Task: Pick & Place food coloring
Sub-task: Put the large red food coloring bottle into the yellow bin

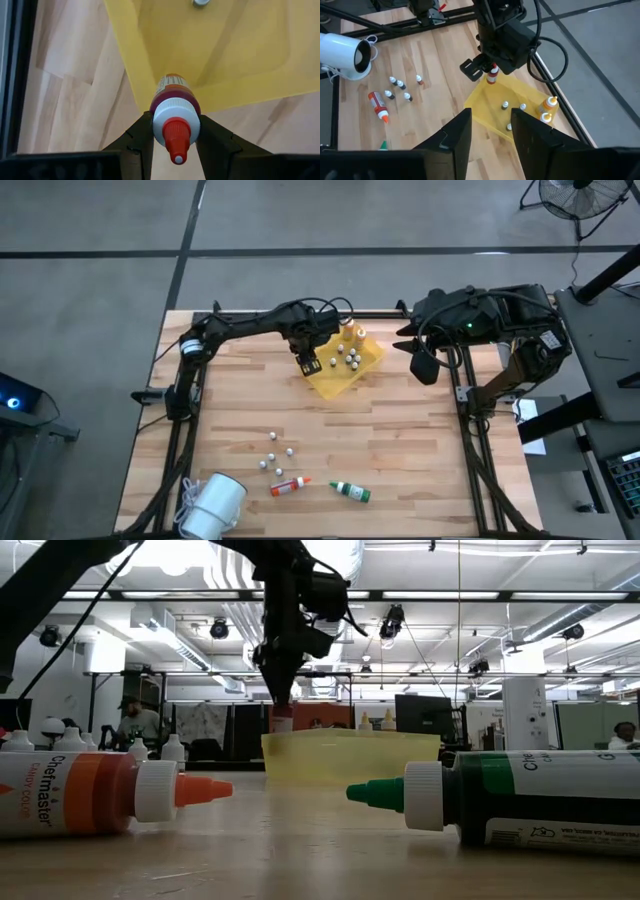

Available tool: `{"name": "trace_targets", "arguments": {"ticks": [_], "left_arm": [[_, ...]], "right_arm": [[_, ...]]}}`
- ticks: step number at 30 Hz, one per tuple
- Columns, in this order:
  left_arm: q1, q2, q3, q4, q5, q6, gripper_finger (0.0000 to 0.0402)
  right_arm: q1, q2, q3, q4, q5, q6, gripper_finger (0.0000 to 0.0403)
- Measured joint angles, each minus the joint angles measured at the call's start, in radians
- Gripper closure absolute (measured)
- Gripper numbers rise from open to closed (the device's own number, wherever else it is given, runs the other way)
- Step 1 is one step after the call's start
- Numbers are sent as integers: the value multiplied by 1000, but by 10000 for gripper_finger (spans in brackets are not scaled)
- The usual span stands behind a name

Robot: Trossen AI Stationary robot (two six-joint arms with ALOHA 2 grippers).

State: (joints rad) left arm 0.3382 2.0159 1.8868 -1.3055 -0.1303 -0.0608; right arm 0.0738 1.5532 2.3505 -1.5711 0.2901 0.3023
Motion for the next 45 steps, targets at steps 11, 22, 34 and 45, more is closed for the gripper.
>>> {"name": "trace_targets", "arguments": {"ticks": [11, 22, 34, 45], "left_arm": [[2, -1, -81, 86, 0, -8, 303], [6, -5, -153, 138, -2, -15, 303], [6, -5, -151, 149, 2, -21, 269], [6, -2, -148, 161, 59, -23, 210]], "right_arm": [[0, 0, 0, 0, -1, 0, 282], [0, 0, 0, 0, -1, 0, 280], [0, 0, 0, 0, -1, -15, 292], [0, 0, 0, 0, -1, -15, 295]]}}
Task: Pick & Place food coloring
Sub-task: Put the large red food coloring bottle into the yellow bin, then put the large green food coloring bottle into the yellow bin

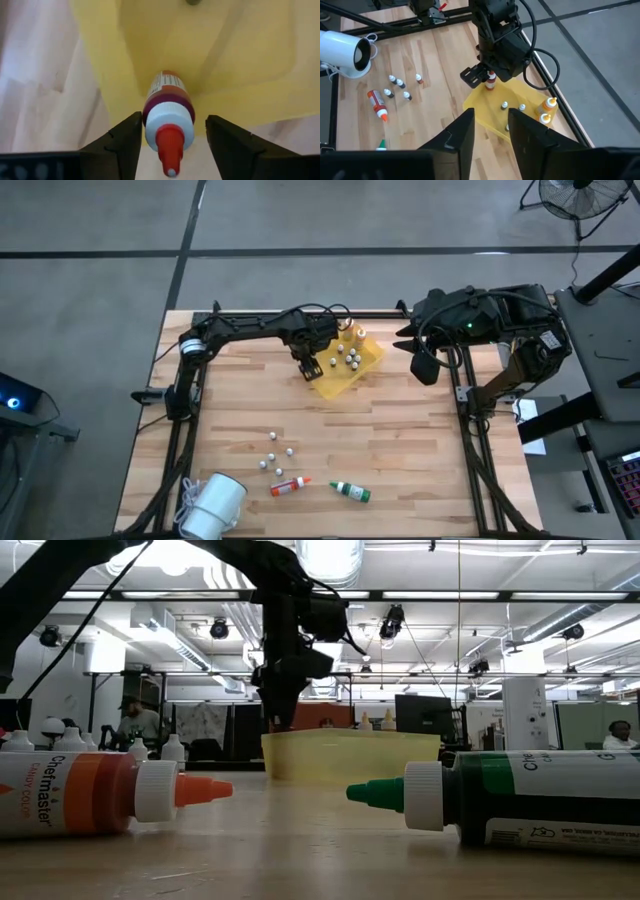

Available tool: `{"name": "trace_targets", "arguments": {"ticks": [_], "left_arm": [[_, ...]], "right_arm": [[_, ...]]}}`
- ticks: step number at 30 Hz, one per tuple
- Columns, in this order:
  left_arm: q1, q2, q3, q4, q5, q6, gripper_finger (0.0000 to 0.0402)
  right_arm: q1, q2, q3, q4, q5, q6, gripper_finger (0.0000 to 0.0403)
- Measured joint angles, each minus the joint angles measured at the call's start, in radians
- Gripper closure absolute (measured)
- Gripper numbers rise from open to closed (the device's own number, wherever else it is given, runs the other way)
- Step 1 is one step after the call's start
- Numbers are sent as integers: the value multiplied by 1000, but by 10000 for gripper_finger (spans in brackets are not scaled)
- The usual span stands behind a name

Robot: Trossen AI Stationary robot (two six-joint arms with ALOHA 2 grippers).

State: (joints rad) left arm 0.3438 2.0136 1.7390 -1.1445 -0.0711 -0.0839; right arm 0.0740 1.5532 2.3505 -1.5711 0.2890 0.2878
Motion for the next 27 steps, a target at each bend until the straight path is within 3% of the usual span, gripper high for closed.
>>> {"name": "trace_targets", "arguments": {"ticks": [21, 27], "left_arm": [[4, -37, 2, -2, -19, -4, 209], [4, -40, 81, -72, -21, -16, 209]], "right_arm": [[0, 0, 0, 0, 0, -7, 302], [0, 0, 0, 0, 0, -11, 298]]}}
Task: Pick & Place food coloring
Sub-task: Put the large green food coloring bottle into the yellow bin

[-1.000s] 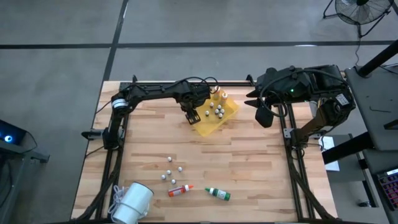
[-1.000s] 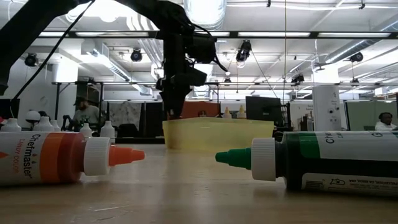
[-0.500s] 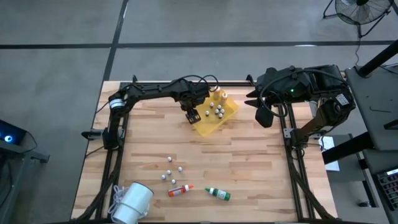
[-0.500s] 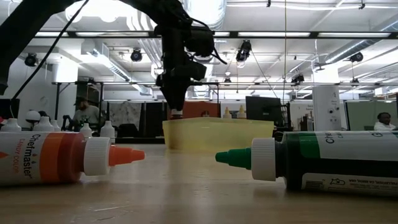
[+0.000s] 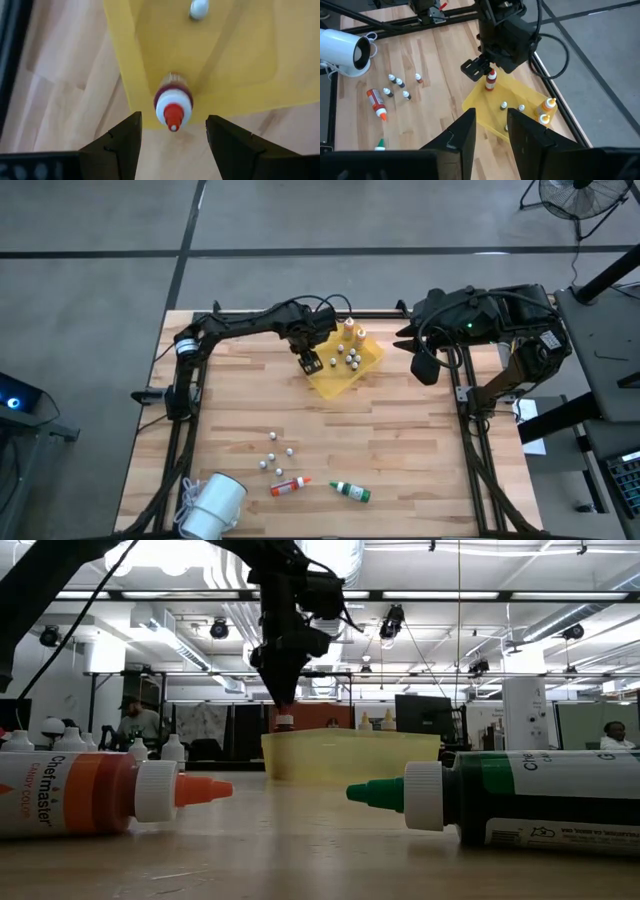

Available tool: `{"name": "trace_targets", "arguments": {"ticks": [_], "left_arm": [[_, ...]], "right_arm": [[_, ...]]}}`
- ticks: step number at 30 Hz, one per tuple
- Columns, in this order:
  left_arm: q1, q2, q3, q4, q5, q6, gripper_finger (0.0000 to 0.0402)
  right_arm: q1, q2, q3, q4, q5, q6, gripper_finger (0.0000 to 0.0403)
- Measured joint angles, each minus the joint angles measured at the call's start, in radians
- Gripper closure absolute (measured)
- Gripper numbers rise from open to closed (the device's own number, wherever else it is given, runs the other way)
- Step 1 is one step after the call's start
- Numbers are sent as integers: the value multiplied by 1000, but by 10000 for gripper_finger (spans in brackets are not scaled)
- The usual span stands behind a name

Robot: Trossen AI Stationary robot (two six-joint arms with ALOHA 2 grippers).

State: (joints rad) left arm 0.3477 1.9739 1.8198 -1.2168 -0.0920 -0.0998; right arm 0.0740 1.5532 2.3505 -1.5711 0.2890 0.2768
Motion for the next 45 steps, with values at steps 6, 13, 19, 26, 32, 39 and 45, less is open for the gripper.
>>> {"name": "trace_targets", "arguments": {"ticks": [6, 13, 19, 26, 32, 39, 45], "left_arm": [[-3, 0, 144, -37, -4, -8, 209], [-51, 0, 358, -103, 50, -10, 209], [-150, -1, 539, -118, 65, -12, 209], [-286, -139, 422, -11, 66, -63, 209], [-385, -207, 367, 65, 11, -90, 209], [-445, -234, 366, 71, -18, -107, 209], [-460, -240, 343, 74, -24, -114, 211]], "right_arm": [[0, 0, 0, 0, -2, 0, 292], [0, 0, 0, 0, -17, -5, 289], [3, 0, -1, 0, -62, -25, 293], [14, 0, -6, 0, -64, -27, 285], [27, 1, -34, 0, -65, -26, 279], [44, 1, -98, 0, -90, -18, 273], [85, -2, -152, 0, -88, 19, 278]]}}
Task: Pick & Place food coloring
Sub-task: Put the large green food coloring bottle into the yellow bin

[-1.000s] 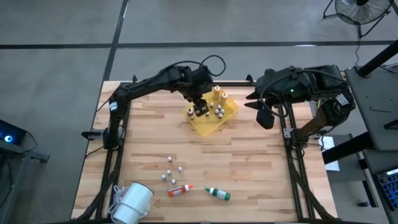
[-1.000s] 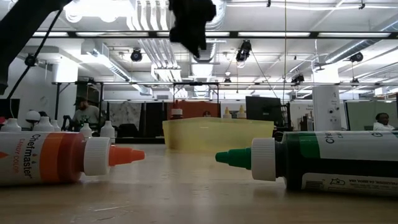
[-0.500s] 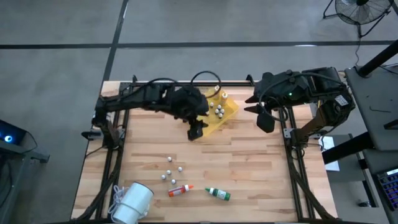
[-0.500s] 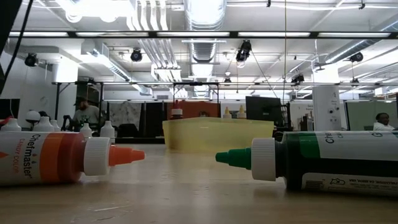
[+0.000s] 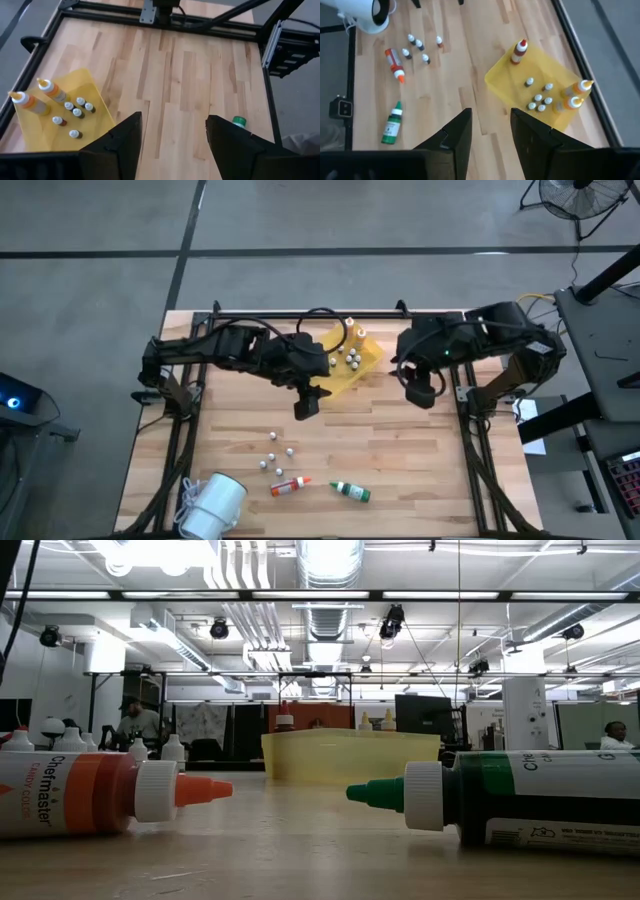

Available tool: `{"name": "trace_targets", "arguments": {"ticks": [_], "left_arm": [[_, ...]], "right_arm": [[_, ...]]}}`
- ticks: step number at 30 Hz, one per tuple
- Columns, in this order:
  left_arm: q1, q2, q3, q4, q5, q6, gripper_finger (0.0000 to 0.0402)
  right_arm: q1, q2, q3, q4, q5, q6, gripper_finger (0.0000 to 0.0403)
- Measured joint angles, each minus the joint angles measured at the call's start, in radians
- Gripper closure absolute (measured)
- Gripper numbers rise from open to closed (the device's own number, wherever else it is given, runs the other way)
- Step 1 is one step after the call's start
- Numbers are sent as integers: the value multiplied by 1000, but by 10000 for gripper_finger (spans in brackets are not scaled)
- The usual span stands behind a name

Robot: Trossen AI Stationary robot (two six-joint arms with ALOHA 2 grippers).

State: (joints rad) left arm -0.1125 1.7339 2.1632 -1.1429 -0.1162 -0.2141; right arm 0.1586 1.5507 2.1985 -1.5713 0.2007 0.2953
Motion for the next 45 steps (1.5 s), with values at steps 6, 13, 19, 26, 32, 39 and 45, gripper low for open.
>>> {"name": "trace_targets", "arguments": {"ticks": [6, 13, 19, 26, 32, 39, 45], "left_arm": [[-15, -29, -106, 51, -2, -24, 219], [-44, -133, -291, 206, -1, -57, 223], [-71, -249, -446, 300, -1, -102, 223], [-105, -370, -593, 356, -1, -109, 223], [-110, -454, -695, 383, -1, -102, 223], [-110, -515, -766, 393, -1, -103, 223], [-110, -529, -770, 395, -1, -99, 223]], "right_arm": [[94, -5, -61, 17, 8, 85, 277], [211, -5, -201, 120, 12, 198, 268], [289, -5, -338, 234, 8, 322, 270], [347, 1, -455, 368, -1, 446, 260], [376, 48, -469, 457, -63, 472, 246], [402, 135, -469, 480, -111, 519, 225], [415, 182, -452, 504, -138, 528, 188]]}}
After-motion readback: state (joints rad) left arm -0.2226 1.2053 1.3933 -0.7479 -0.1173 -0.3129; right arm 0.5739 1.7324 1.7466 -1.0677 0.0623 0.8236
